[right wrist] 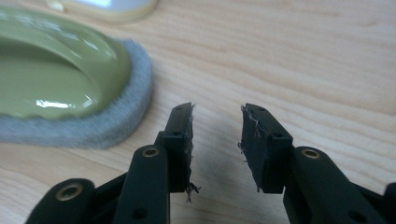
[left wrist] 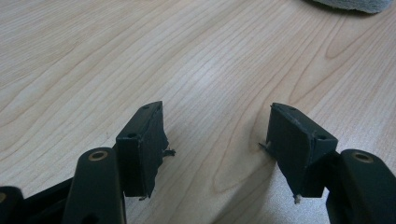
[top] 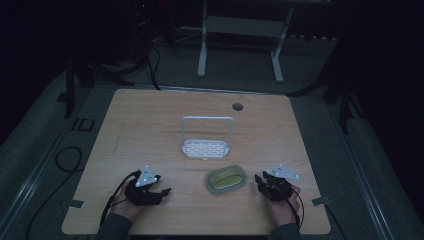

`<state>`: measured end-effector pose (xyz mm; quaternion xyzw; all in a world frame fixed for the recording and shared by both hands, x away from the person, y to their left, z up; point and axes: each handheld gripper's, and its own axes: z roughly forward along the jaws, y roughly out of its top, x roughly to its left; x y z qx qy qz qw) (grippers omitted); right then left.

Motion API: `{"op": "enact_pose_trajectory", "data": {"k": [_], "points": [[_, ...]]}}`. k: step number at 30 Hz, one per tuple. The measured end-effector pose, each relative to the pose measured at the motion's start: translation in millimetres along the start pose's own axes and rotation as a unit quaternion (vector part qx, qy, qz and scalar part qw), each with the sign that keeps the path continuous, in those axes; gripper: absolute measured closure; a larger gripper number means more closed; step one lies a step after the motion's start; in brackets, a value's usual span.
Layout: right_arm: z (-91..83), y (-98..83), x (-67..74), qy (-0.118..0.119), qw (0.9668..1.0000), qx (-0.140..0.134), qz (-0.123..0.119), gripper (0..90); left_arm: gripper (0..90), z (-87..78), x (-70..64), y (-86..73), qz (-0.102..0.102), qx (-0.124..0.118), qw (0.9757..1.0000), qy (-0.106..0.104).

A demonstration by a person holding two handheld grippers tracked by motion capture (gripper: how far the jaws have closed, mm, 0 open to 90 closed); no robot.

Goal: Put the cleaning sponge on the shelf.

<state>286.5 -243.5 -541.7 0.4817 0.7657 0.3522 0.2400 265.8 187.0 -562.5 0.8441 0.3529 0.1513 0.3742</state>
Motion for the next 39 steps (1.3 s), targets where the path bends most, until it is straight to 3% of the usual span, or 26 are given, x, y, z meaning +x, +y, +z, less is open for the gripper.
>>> {"op": "enact_pose_trajectory", "data": {"k": [5, 13, 21, 24, 33, 39], "points": [[-5.5, 1.8, 5.2, 0.006, 0.9999, -0.009, -0.006, 68.4, 37.3, -0.1, 0.0, 0.0, 0.0, 0.0, 1.0, 0.0], [-20.1, 7.5, 18.7, 0.03, 0.9989, -0.023, -0.027, 89.1, 37.2, -0.1, 0.0, 0.1, 0.001, 0.001, 1.0, 0.001], [-19.9, 6.9, 40.3, 0.083, 0.9955, -0.01, -0.046, 89.9, 37.2, -0.1, -0.1, 0.1, 0.001, 0.001, 1.0, 0.001], [-16.2, 5.7, 49.5, 0.091, 0.9942, -0.001, -0.057, 89.9, 37.2, -0.1, -0.2, 0.1, 0.0, 0.001, 1.0, 0.001], [-5.8, 9.8, 58.0, 0.094, 0.9937, 0.008, -0.062, 89.9, 37.2, -0.1, -0.2, 0.1, 0.0, 0.001, 1.0, 0.001], [4.1, 9.4, 54.4, 0.076, 0.995, 0.03, -0.056, 90.0, 37.2, -0.1, -0.2, 0.1, 0.0, 0.001, 1.0, 0.001]]}}
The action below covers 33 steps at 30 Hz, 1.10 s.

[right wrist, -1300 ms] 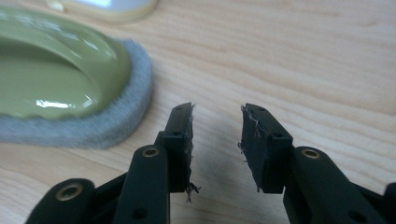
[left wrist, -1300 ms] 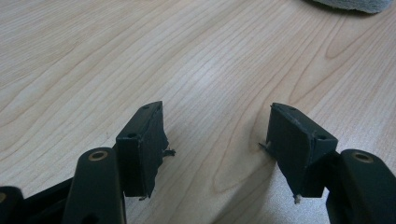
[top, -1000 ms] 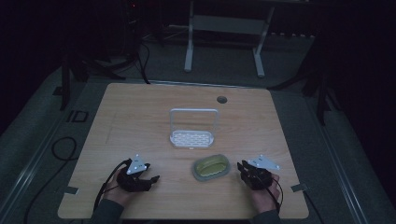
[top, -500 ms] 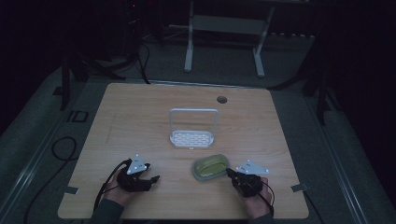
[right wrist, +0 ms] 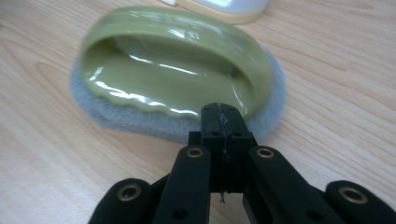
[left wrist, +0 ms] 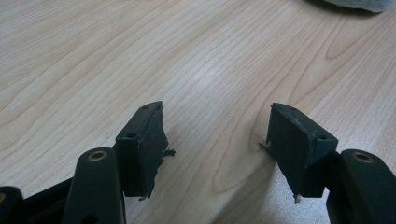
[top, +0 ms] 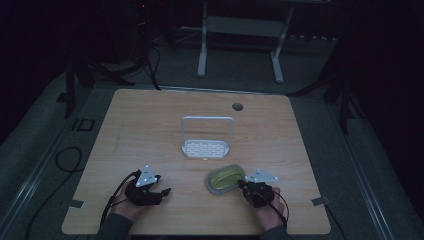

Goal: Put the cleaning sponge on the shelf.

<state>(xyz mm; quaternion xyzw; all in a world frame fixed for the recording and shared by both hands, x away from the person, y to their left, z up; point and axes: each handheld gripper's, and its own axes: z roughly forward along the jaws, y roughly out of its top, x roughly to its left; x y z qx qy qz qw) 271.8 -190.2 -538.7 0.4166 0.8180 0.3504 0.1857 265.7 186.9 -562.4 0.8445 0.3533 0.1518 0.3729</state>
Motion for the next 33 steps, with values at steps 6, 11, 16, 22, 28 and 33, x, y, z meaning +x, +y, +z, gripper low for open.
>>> {"op": "enact_pose_trajectory", "data": {"k": [6, 11, 16, 22, 28, 33], "points": [[9.4, 0.7, -8.1, -0.016, 0.9998, 0.015, 0.004, 89.9, 37.2, 0.0, 0.0, 0.0, 0.0, 0.0, 1.0, 0.0], [14.8, 6.8, -10.7, -0.024, 0.9996, 0.017, -0.003, 89.9, 37.2, 0.0, 0.0, 0.0, 0.0, 0.0, 1.0, 0.0], [20.4, 12.2, -14.4, -0.033, 0.9993, 0.019, -0.007, 89.9, 37.2, 0.2, -0.2, 0.0, -0.001, -0.001, 1.0, 0.0], [7.4, 20.1, -10.2, -0.026, 0.9996, -0.004, -0.005, 89.2, 37.2, 0.2, -0.1, 0.0, -0.001, -0.001, 1.0, 0.0], [-6.7, 35.6, 1.1, 0.008, 0.9995, -0.03, -0.011, 89.5, 37.2, 0.1, 0.0, 0.0, 0.0, 0.0, 1.0, 0.0], [-8.2, 45.9, 9.1, 0.029, 0.9987, -0.04, -0.01, 89.6, 37.2, 0.1, 0.0, 0.0, -0.001, 0.0, 1.0, 0.0]]}}
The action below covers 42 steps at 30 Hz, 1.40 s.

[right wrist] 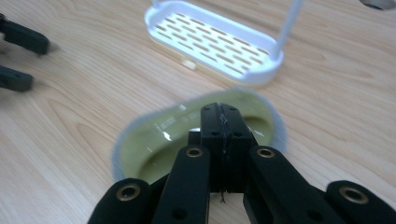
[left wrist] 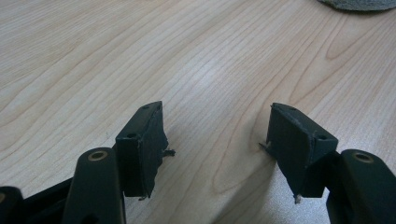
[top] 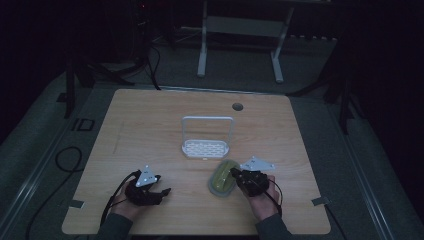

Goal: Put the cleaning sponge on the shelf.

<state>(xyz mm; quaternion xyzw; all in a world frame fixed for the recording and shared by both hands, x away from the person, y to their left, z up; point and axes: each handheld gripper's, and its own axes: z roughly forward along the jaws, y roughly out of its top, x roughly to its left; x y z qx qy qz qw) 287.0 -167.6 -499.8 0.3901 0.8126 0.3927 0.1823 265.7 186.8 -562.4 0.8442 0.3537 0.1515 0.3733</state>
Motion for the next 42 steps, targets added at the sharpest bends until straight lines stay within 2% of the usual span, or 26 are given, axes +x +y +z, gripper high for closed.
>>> {"op": "enact_pose_trajectory", "data": {"k": [10, 17, 21, 23, 30, 42], "points": [[16.8, 16.5, 21.9, 0.022, 0.9996, -0.003, -0.015, 89.4, 37.2, 0.1, -0.2, 0.0, -0.001, -0.001, 1.0, 0.0], [34.2, 26.5, 35.9, 0.03, 0.9989, 0.01, -0.035, 88.8, 37.1, 0.1, -0.1, 0.0, -0.001, -0.001, 1.0, 0.0], [41.3, 26.9, 41.3, 0.027, 0.9981, 0.024, -0.05, 88.3, 37.2, 0.2, -0.2, 0.0, -0.002, -0.001, 1.0, 0.0], [43.4, 25.7, 42.1, 0.024, 0.9976, 0.031, -0.058, 88.3, 37.2, 0.2, -0.2, 0.0, -0.001, -0.001, 1.0, 0.0], [42.4, 21.0, 39.6, 0.022, 0.9973, 0.04, -0.057, 88.2, 37.2, 0.3, -0.2, 0.0, -0.002, -0.002, 1.0, 0.0], [24.4, 5.2, 29.9, 0.019, 0.9968, 0.055, -0.056, 87.3, 37.2, 0.1, 0.0, 0.0, 0.0, -0.001, 1.0, 0.0]]}}
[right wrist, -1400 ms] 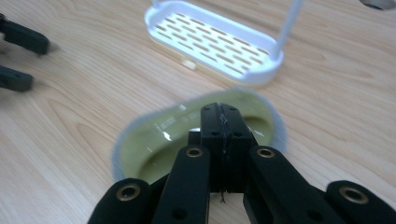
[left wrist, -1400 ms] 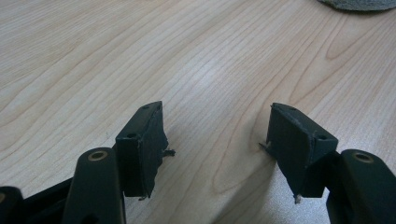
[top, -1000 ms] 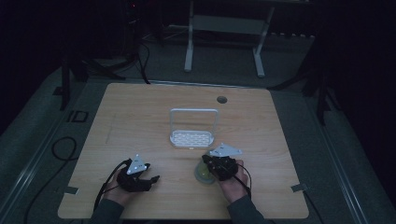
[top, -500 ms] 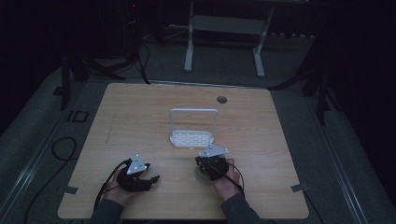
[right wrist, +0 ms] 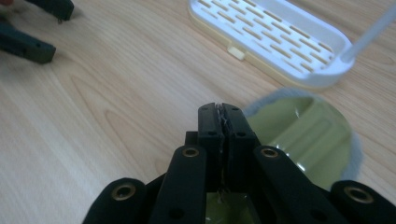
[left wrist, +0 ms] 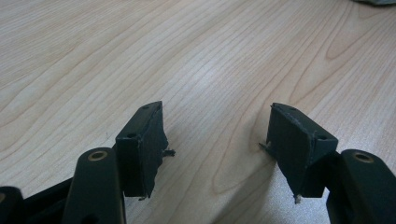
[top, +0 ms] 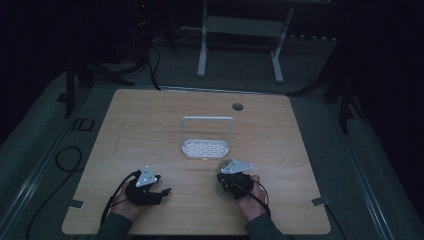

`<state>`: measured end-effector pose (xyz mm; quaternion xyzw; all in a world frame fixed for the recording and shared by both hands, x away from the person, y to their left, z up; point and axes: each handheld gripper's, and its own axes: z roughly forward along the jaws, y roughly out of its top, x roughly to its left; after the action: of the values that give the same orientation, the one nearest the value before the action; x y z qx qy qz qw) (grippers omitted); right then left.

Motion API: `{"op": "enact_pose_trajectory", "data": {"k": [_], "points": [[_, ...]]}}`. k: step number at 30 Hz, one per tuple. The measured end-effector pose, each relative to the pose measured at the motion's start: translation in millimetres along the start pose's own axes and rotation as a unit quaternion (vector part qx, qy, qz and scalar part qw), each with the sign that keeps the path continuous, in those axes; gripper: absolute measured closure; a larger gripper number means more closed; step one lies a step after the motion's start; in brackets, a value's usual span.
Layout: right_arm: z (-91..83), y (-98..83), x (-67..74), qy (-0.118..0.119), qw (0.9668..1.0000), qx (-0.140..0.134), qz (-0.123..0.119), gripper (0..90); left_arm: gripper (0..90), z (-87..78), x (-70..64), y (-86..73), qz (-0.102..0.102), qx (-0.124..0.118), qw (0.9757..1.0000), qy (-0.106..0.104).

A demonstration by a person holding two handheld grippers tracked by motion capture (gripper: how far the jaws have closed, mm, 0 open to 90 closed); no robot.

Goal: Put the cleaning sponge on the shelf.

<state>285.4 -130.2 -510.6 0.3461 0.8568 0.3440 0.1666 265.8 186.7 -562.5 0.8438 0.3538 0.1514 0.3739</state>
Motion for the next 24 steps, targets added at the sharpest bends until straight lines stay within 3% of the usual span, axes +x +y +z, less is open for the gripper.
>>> {"op": "enact_pose_trajectory", "data": {"k": [9, 17, 24], "points": [[-22.4, -18.2, -8.3, -0.006, 0.9999, 0.011, -0.008, 86.5, 37.2, 0.0, 0.0, 0.0, 0.0, 0.0, 1.0, 0.0], [-34.8, -28.8, -22.9, -0.02, 0.9996, 0.02, 0.004, 85.7, 37.2, 0.0, 0.0, 0.0, 0.0, 0.0, 1.0, 0.0], [-42.6, -27.8, -33.7, -0.012, 0.9997, 0.021, -0.001, 82.3, 37.2, 0.2, -0.1, 0.1, 0.0, 0.0, 1.0, 0.0]]}}
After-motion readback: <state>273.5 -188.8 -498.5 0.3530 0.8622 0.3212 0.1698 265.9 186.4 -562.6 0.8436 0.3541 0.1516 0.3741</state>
